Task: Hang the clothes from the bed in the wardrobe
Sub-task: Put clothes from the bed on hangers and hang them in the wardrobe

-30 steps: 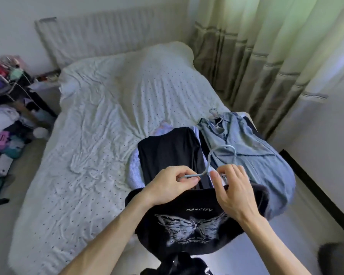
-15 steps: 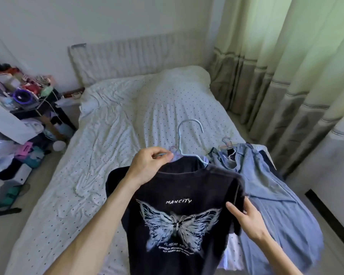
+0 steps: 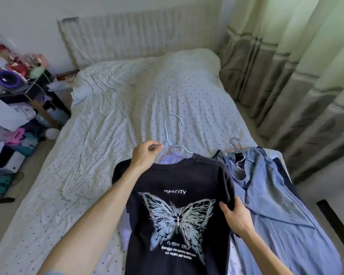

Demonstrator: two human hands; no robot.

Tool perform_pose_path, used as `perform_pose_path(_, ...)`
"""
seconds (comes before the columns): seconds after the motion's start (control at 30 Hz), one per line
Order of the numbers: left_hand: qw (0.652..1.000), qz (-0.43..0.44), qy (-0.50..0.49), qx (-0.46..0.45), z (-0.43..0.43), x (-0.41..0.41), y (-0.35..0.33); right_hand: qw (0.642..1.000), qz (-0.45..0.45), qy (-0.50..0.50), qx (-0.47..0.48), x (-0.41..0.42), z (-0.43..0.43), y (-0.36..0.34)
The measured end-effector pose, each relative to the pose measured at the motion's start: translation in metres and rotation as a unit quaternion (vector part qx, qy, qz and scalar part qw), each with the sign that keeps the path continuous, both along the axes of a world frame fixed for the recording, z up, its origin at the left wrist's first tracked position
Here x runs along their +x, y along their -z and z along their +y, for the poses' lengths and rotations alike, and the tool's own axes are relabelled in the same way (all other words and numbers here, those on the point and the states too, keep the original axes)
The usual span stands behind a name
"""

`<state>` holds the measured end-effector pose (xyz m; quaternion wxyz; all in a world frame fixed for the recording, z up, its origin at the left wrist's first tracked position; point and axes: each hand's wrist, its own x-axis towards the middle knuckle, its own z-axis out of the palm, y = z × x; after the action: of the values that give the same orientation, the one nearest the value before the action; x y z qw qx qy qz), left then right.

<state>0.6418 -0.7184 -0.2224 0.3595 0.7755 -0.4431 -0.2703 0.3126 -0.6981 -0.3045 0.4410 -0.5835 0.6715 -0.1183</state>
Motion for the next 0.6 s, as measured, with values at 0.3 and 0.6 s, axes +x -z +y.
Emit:
perform_pose_path(0.3,0.993,0.011,-0.022,0.117,-0.124,0.077,0.176,0.993,0.102,-0.004,0.065,0.076,-0.107,0.106)
perform_pose_path(0.6,0.975,-0.015,0.015,0.223,-0.200,0.122,0.332,0.977,0.180,0.091,0.066,0.118,-0.158,0.191)
